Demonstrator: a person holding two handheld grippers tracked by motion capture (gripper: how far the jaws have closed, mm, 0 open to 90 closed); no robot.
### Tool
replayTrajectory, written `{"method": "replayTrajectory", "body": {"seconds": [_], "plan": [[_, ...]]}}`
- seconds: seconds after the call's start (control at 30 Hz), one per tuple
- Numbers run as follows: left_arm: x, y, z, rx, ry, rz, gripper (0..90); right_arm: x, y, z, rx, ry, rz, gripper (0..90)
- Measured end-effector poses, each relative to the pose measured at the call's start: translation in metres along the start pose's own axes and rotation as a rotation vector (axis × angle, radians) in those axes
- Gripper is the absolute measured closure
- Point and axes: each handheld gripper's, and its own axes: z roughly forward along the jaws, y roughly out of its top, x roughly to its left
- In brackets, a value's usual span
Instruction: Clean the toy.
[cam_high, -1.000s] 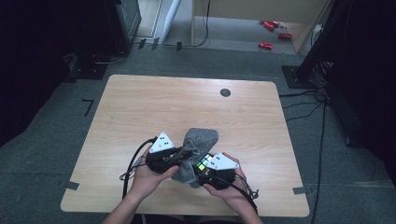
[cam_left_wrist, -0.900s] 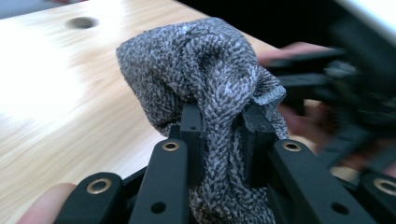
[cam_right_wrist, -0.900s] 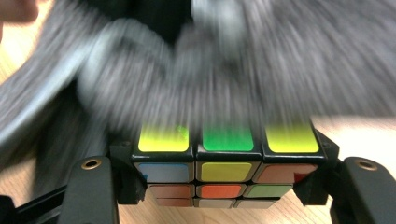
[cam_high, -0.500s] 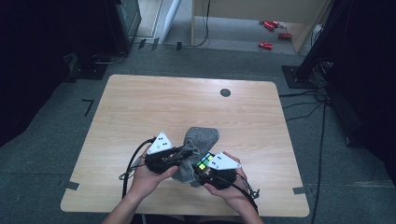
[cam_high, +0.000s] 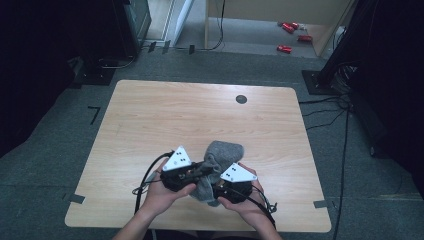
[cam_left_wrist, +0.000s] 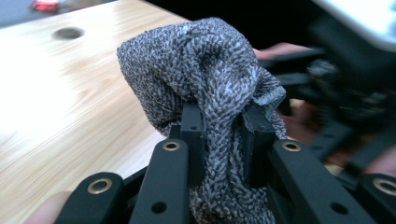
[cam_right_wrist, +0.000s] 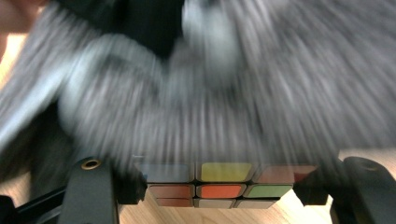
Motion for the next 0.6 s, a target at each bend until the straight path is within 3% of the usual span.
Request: {"method": "replayTrajectory", "body": {"seconds": [0.07, 0.17, 0.23, 0.3, 0.37, 0.43, 0.5, 0.6], "plan": [[-0.001, 0.000, 0.002, 0.010, 0.014, 0.008, 75.8, 0.000, 0.000, 0.000, 0.009, -0.009, -0.002, 34.2], [0.014, -0.004, -0.001, 0.008, 0.053, -0.062, 75.8, -0.001, -0.002, 0.000, 0.021, -0.019, -0.004, 34.3], [0.020, -0.005, -0.004, 0.005, 0.057, -0.088, 75.8, -0.001, -0.003, 0.000, 0.021, -0.015, -0.003, 34.3], [0.016, -0.004, -0.005, -0.003, 0.029, -0.077, 75.8, 0.001, -0.002, 0.001, 0.015, -0.009, -0.003, 34.2], [0.006, -0.002, -0.001, -0.001, -0.021, -0.035, 75.4, 0.001, -0.001, 0.001, 0.007, -0.001, 0.001, 34.2], [0.000, -0.002, 0.004, 0.011, -0.006, -0.003, 74.7, 0.002, -0.001, 0.001, 0.014, -0.008, 0.000, 34.2], [0.007, -0.003, 0.004, 0.014, -0.012, -0.043, 74.5, 0.001, -0.003, 0.001, 0.023, -0.015, -0.001, 34.3], [0.021, -0.007, -0.002, 0.010, 0.042, -0.097, 74.6, 0.000, -0.004, 0.001, 0.030, -0.019, -0.003, 34.2]]}}
